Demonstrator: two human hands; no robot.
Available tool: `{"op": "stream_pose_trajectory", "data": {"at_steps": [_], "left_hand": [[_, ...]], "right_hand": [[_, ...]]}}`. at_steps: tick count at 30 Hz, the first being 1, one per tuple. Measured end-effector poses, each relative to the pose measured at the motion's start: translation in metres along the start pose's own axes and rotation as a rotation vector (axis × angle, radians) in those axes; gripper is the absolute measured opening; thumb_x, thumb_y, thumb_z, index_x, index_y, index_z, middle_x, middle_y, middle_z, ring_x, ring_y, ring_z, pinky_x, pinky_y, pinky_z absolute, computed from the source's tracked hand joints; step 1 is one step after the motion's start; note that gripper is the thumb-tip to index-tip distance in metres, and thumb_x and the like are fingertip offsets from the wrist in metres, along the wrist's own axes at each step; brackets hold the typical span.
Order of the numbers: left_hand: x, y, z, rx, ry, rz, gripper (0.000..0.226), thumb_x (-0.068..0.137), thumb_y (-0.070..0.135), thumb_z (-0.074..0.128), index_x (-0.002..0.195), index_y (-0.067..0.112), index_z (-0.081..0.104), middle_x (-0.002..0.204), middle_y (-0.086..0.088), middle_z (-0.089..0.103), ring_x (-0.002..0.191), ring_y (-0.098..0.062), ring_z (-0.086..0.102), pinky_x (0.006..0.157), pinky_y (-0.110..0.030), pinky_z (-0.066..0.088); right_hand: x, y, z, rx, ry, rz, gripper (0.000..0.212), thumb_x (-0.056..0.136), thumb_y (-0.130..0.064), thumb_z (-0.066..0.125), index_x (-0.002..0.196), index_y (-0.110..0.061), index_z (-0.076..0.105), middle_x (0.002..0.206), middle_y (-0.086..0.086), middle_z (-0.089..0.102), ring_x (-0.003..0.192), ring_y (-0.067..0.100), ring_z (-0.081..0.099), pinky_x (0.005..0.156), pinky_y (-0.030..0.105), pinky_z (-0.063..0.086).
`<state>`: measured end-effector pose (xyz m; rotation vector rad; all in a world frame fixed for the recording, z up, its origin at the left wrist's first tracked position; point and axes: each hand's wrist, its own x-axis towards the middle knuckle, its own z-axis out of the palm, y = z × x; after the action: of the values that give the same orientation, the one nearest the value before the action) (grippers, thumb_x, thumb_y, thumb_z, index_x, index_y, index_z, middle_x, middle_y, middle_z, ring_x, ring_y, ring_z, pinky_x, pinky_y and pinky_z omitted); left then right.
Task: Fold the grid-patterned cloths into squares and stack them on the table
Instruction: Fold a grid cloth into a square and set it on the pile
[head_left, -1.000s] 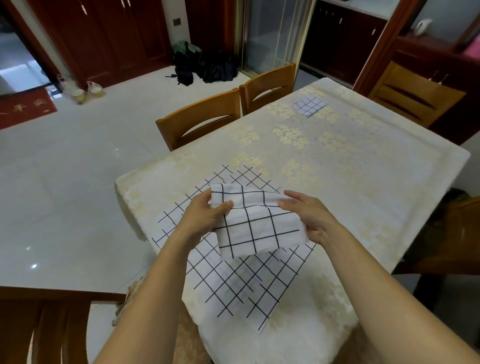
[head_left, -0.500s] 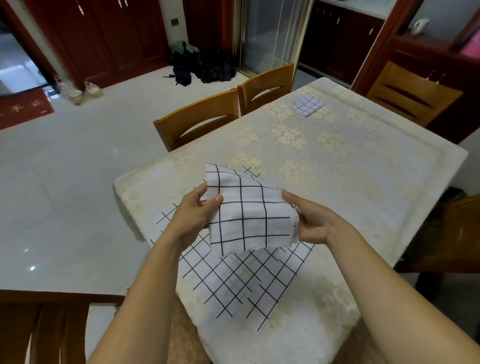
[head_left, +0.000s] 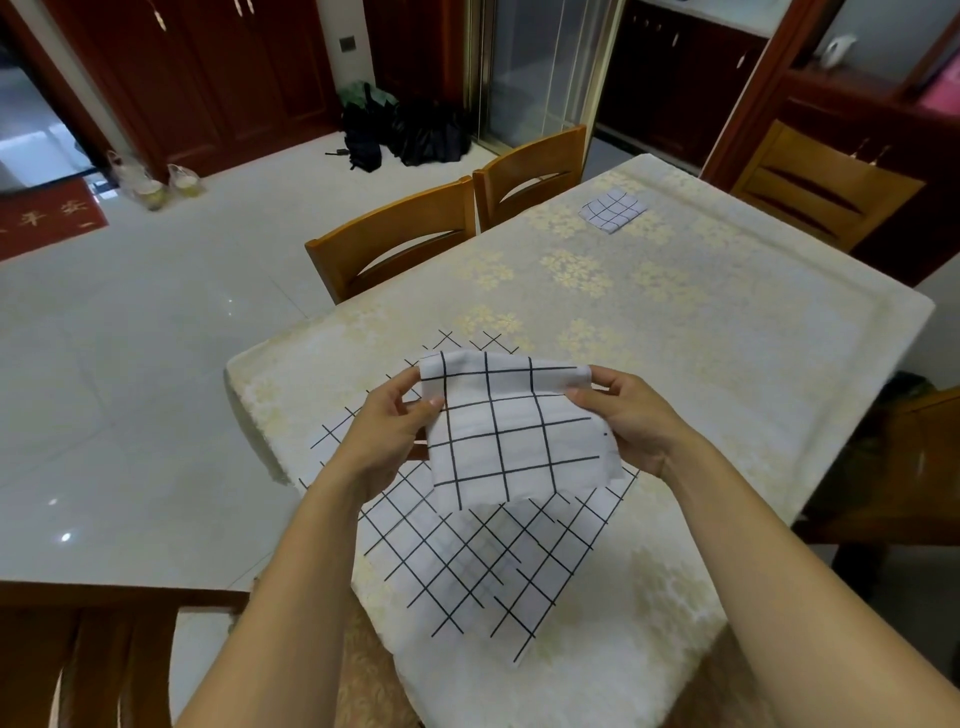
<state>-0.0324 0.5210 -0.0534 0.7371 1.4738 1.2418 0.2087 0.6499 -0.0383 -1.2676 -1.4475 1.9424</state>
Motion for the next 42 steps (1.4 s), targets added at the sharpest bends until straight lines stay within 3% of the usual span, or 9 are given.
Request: {"op": "stream_pose_trajectory", "data": {"at_steps": [9,15,18,20,24,28,35,39,42], "left_hand": [[-0.001,0.004,0.0,0.08,0.04,0.081,0.029,0.095,-0.004,0.056,0.081,0.015,0.072,0.088,-0.005,0.07,0.08,-0.022,0.066,0.061,-0.033,0.053],[0.0,0.008,0.006,0.053,0.125,0.115,0.029,0.101,0.002,0.049,0.095,0.018,0.071,0.101,0.0,0.073,0.089,-0.022,0.069,0.064,-0.033,0.058],[-0.001,0.01,0.008,0.031,0.091,0.13,0.028,0.102,0.009,0.051,0.121,0.025,0.063,0.107,-0.004,0.075,0.096,-0.021,0.071,0.074,-0.039,0.061],[0.0,0.009,0.009,0.032,0.097,0.143,0.03,0.103,0.01,0.05,0.127,0.025,0.059,0.098,-0.008,0.076,0.093,-0.021,0.072,0.075,-0.038,0.061],[0.001,0.008,0.006,-0.067,0.104,0.091,0.03,0.107,0.012,0.042,0.126,0.021,0.062,0.098,-0.011,0.075,0.09,-0.021,0.071,0.077,-0.032,0.058],[0.003,0.005,0.009,-0.136,0.097,0.035,0.036,0.109,0.029,0.036,0.128,0.016,0.062,0.108,-0.006,0.073,0.097,-0.021,0.07,0.088,-0.037,0.058],[0.006,-0.001,0.019,0.166,0.166,0.131,0.015,0.096,0.03,0.066,0.1,0.02,0.076,0.094,0.006,0.076,0.09,-0.011,0.069,0.077,-0.029,0.054],[0.01,-0.002,0.018,0.378,0.212,0.203,0.015,0.096,0.033,0.065,0.098,0.024,0.077,0.094,0.01,0.074,0.092,-0.009,0.067,0.075,-0.029,0.054],[0.013,-0.002,0.022,0.553,0.199,0.27,0.01,0.095,0.032,0.066,0.095,0.03,0.076,0.091,0.018,0.073,0.09,0.0,0.064,0.072,-0.02,0.05]], "right_hand": [[0.004,0.002,-0.004,-0.098,0.043,-0.065,0.035,0.093,0.009,0.051,0.091,-0.012,0.078,0.106,0.011,0.074,0.093,0.027,0.068,0.081,0.041,0.055],[0.004,0.003,-0.004,0.018,0.098,-0.067,0.032,0.095,-0.008,0.048,0.09,-0.003,0.079,0.104,0.011,0.075,0.091,0.029,0.059,0.078,0.041,0.048],[0.006,0.006,-0.001,-0.133,0.204,-0.162,0.011,0.091,-0.022,0.068,0.091,-0.017,0.077,0.088,-0.002,0.074,0.074,0.013,0.061,0.067,0.025,0.048],[0.007,0.009,-0.001,-0.144,0.217,-0.205,0.015,0.087,-0.02,0.074,0.1,-0.027,0.072,0.092,0.004,0.075,0.082,0.016,0.071,0.077,0.034,0.057],[0.001,0.004,0.0,-0.056,0.226,-0.207,0.036,0.09,-0.011,0.071,0.121,-0.027,0.063,0.093,0.008,0.077,0.084,0.012,0.074,0.068,0.027,0.059],[0.004,0.007,0.002,-0.09,0.248,-0.221,0.029,0.09,-0.014,0.071,0.116,-0.026,0.067,0.096,0.004,0.078,0.089,0.02,0.074,0.084,0.038,0.059],[0.005,0.007,0.005,-0.106,0.215,-0.214,0.026,0.089,-0.015,0.071,0.112,-0.026,0.068,0.101,0.001,0.077,0.098,0.022,0.072,0.087,0.04,0.059],[0.007,0.01,0.002,-0.473,0.256,-0.268,0.037,0.082,-0.039,0.077,0.117,-0.03,0.066,0.119,-0.008,0.066,0.112,0.016,0.061,0.09,0.028,0.049],[0.008,0.006,0.013,-0.896,0.251,-0.547,0.052,0.078,-0.05,0.076,0.124,-0.029,0.065,0.132,-0.008,0.057,0.124,0.011,0.048,0.106,0.03,0.036]]}}
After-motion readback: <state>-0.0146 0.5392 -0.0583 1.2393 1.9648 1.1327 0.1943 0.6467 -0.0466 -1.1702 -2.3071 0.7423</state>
